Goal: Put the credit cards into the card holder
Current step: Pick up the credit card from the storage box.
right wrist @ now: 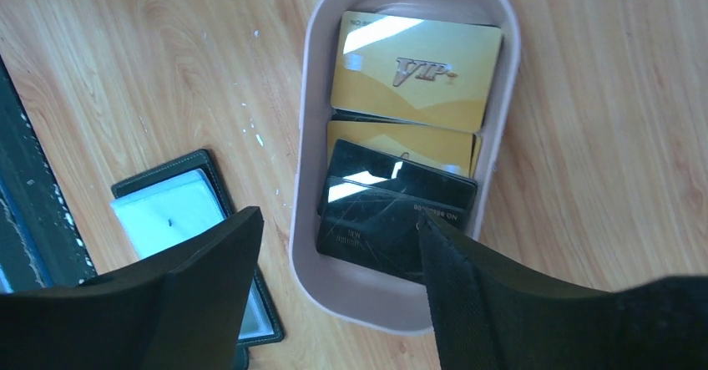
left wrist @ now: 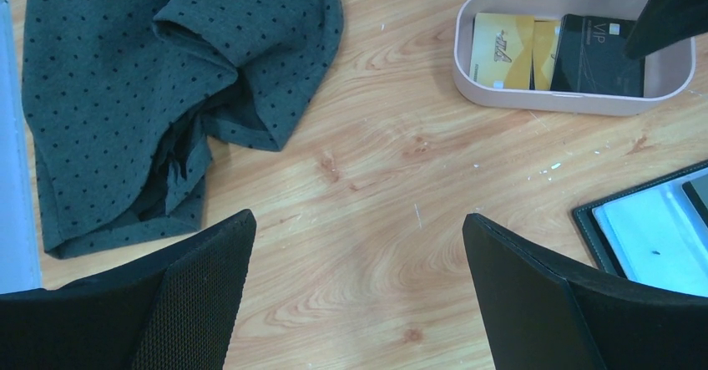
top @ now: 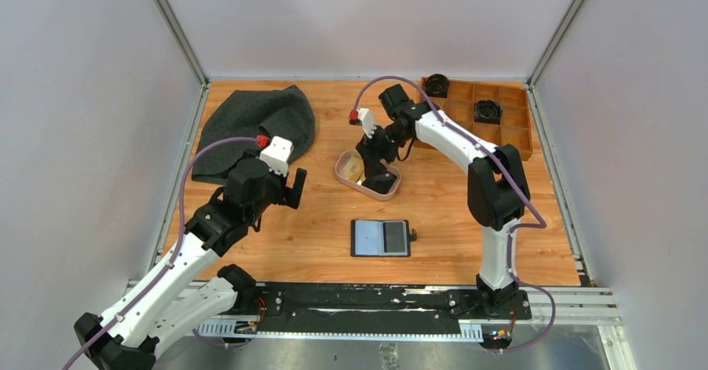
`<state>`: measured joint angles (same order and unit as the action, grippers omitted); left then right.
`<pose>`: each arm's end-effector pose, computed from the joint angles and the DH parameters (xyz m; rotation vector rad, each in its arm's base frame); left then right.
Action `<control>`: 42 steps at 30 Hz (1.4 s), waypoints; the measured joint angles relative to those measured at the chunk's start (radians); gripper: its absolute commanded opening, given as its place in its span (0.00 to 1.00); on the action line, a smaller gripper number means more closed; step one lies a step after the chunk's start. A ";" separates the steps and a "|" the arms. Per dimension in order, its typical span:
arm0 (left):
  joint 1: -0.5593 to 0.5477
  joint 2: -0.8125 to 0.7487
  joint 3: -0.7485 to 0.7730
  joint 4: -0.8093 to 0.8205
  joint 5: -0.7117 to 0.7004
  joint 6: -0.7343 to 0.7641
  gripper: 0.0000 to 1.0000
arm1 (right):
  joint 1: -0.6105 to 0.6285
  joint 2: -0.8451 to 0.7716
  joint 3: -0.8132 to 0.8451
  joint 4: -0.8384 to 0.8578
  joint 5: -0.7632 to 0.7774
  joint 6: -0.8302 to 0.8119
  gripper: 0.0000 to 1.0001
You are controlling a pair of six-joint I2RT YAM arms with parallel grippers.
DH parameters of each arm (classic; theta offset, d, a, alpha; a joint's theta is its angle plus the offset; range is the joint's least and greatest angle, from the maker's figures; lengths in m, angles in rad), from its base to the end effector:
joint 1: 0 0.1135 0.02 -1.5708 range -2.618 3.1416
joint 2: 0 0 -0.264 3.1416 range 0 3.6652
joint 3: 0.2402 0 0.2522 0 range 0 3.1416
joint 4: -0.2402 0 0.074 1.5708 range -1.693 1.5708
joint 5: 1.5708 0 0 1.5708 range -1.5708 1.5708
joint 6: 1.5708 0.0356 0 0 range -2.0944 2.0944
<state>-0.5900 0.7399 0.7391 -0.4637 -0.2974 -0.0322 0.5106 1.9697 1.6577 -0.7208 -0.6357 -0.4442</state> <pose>0.1443 -0.0840 0.3029 0.3739 1.9796 -0.0931 0.3619 0.2270 0.2505 -1.3518 2.1191 0.8460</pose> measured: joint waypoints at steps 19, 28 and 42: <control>0.014 0.037 -0.009 0.018 0.039 0.007 1.00 | -0.082 -0.065 0.018 -0.316 -0.261 -1.023 0.76; 0.018 0.105 -0.008 0.069 0.236 -0.090 1.00 | -0.107 -0.377 -0.223 -0.385 -0.416 -1.094 0.75; 0.018 0.446 -0.003 0.428 0.599 -0.432 1.00 | -0.274 -0.496 -0.414 -0.405 -0.560 -1.046 0.71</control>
<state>-0.5724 1.1858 0.7361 -0.0357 0.3019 -0.4644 0.2363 1.4742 1.2442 -1.1259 -1.1961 -1.4899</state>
